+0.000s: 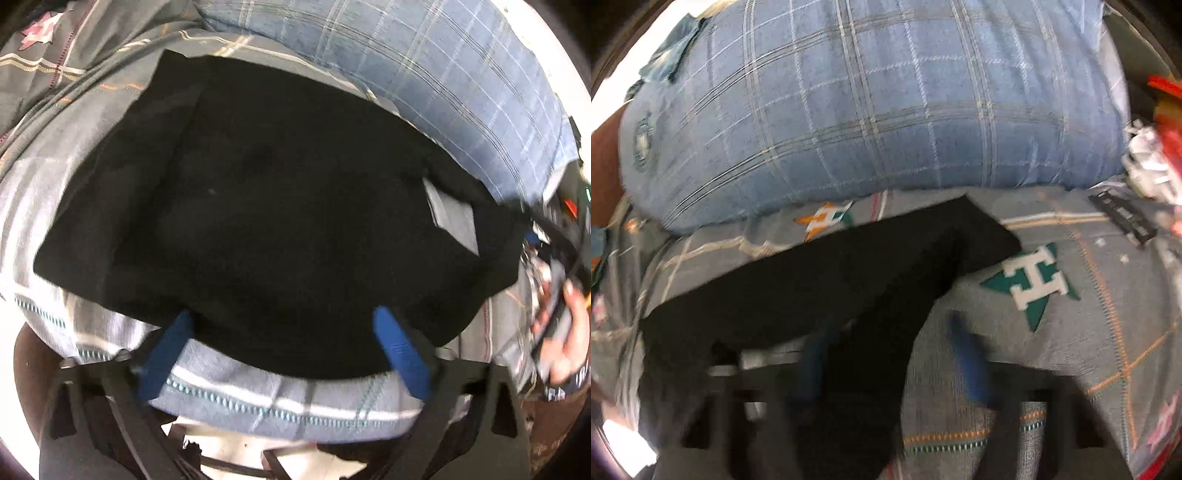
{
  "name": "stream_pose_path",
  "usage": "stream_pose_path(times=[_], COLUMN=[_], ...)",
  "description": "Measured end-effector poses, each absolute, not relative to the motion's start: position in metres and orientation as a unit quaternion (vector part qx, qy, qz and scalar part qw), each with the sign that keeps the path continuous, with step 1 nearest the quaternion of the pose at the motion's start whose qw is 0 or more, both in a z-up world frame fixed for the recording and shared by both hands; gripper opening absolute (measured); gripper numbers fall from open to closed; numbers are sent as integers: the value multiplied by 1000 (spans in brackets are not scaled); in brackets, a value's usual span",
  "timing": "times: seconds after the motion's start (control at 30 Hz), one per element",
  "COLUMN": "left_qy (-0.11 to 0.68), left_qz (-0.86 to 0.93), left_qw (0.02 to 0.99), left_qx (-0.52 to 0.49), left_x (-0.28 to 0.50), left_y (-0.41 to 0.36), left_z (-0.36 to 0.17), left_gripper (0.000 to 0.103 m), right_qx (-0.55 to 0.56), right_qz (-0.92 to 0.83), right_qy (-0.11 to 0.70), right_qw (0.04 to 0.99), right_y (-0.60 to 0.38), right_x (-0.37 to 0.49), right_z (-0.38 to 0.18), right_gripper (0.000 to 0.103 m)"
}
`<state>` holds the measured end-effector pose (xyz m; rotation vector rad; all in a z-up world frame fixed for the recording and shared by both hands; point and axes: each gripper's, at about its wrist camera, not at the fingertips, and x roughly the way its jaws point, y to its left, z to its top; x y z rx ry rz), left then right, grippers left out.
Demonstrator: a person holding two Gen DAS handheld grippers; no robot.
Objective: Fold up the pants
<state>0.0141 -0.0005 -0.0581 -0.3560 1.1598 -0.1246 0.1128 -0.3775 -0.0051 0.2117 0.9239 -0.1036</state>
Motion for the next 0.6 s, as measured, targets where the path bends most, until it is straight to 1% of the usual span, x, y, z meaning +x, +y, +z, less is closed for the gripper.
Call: stream_pose_path(times=[0.03, 0.07, 0.1, 0.13, 0.17, 0.27, 0.37, 0.43, 0.5, 0.53, 0.6], left_qy=[540, 535, 532, 528, 527, 512, 494, 506, 541, 554, 551], left_qz=[-53, -49, -46, -47, -57, -69, -57, -42, -45, -49, -57], left_qw=[822, 825, 827, 829, 828, 826, 844, 844, 823, 812, 810], left_qx=[-171, -176, -176, -176, -184, -223, -199, -174, -170, -178, -191], left_x=[18, 21, 24, 28, 32, 35, 30, 30, 31, 29, 23], left_y=[2, 5, 8, 12, 17, 37, 44, 47, 51, 54, 56], left_z=[-57, -54, -52, -47, -43, -25, -13, -24, -43, -50, -50], left_gripper=[79, 64, 51, 22, 6, 5, 5, 5, 5, 5, 6], right_qx=[112, 118, 122, 126, 133, 166, 192, 222, 255, 273, 294], right_qz=[-38, -33, -33, -36, -37, -34, -57, -79, -90, -91, -106], right_qy=[450, 450, 444, 435, 428, 393, 378, 398, 422, 424, 407], right_qw=[885, 884, 887, 891, 893, 904, 904, 887, 865, 858, 858], right_y=[-384, -390, -397, -405, -409, -427, -446, -462, -475, -481, -490], right_x=[109, 104, 96, 85, 77, 28, -25, -49, -64, -69, -81], right_z=[-7, -8, -6, -1, 4, 18, 10, -16, -42, -48, -46], right_gripper=[11, 11, 10, 9, 9, 9, 8, 9, 10, 14, 17])
